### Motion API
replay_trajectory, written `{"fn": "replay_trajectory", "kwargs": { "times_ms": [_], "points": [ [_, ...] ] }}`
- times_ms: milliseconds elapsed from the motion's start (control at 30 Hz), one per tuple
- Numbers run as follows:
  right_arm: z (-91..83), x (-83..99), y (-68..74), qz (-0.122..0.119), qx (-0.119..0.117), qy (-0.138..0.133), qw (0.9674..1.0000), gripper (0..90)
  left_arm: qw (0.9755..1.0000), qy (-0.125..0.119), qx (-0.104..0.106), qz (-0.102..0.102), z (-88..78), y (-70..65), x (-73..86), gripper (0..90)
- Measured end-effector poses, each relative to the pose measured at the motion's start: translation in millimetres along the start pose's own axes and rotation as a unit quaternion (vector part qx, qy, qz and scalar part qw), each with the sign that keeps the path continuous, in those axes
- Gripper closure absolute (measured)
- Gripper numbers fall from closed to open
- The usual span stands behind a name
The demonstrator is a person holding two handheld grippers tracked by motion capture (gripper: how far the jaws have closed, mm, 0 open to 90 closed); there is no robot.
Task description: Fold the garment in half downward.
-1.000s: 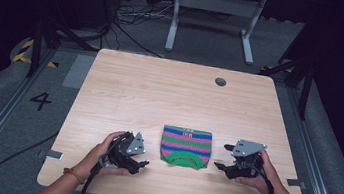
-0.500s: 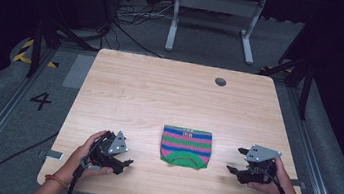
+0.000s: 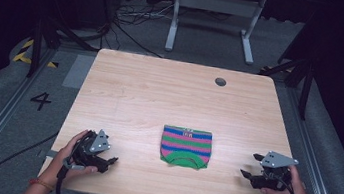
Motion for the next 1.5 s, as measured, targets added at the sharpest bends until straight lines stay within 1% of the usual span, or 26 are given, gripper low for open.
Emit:
{"fn": "replay_trajectory", "kwargs": {
  "times_ms": [33,67,167,233,300,367,433,500,567,633,700,767,800,833,867,933,1000,1500],
  "points": [
    [-1.0,2.4,-1.8,0.001,0.002,-0.002,1.0,25.2,1.0,-0.002,0.002,-0.005,-2.0,1.3,2.9,19.6],
    [-2.3,6.0,-2.9,0.006,0.002,-0.001,1.0,24.9,1.0,-0.002,0.002,-0.005,-2.0,1.3,2.9,19.5],
    [-4.6,11.3,-6.0,0.009,0.005,-0.003,0.9999,24.6,0.9998,-0.009,0.01,-0.018,-5.5,2.6,9.3,19.2],
    [-7.6,17.6,-9.5,0.022,0.011,-0.004,0.9997,24.4,0.9996,-0.01,0.009,-0.026,-7.2,4.3,13.7,18.7],
    [-10.2,23.0,-12.4,0.029,0.014,-0.007,0.9995,24.2,0.999,-0.017,0.011,-0.039,-8.8,6.3,17.1,18.7],
    [-12.0,28.2,-14.2,0.038,0.016,-0.007,0.9991,23.6,0.998,-0.023,0.017,-0.056,-10.2,7.9,21.9,18.6],
    [-14.0,35.2,-16.4,0.051,0.016,-0.012,0.9985,23.3,0.9971,-0.026,0.018,-0.069,-11.7,9.1,26.2,17.3],
    [-15.3,40.9,-18.4,0.063,0.02,-0.015,0.9977,22.8,0.9965,-0.03,0.016,-0.077,-13.3,10.4,29.5,17.4],
    [-16.4,44.7,-18.4,0.074,0.016,-0.021,0.9969,22.3,0.9958,-0.033,0.014,-0.085,-14.8,11.2,32.3,17.3],
    [-17.2,49.7,-18.5,0.079,0.015,-0.02,0.9966,22.2,0.9942,-0.037,0.015,-0.1,-16.5,12.3,36.4,17.1],
    [-19.1,53.0,-17.8,0.088,0.009,-0.027,0.9957,22.1,0.9939,-0.034,0.009,-0.105,-18.5,13.0,38.7,17.1],
    [-21.9,57.3,-17.3,0.1,0.008,-0.032,0.9944,21.6,0.9929,-0.035,0.001,-0.114,-19.5,12.8,40.5,16.3],
    [-23.0,60.1,-17.5,0.112,0.006,-0.034,0.9932,20.7,0.9925,-0.033,0.003,-0.118,-19.9,13.3,41.5,16.1],
    [-24.0,61.9,-18.5,0.117,0.005,-0.032,0.9926,19.9,0.992,-0.032,0.006,-0.122,-20.1,13.9,42.2,16.1],
    [-24.5,62.7,-18.8,0.121,0.006,-0.031,0.9922,19.8,0.9918,-0.031,0.006,-0.124,-20.2,14.1,42.5,16.0],
    [-24.7,62.9,-18.8,0.121,0.007,-0.031,0.9922,19.7,0.9919,-0.03,0.004,-0.124,-20.3,14.3,42.8,15.7],
    [-24.5,63.0,-18.8,0.122,0.005,-0.031,0.992,19.5,0.9914,-0.03,0.003,-0.127,-20.4,14.1,42.9,15.5],
    [-24.8,63.6,-19.4,0.123,0.009,-0.031,0.9919,19.3,0.991,-0.03,0.001,-0.131,-20.0,14.3,43.0,14.7]
  ]
}}
Point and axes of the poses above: each handheld gripper's, and its own axes: z roughly forward along the jaws, x roughly out of its underside, y roughly to its left, the point moved 8 cm from there along z, roughly forward along the jaws, and after that the axes turned 1 degree about -y, right-handed, at the moved point
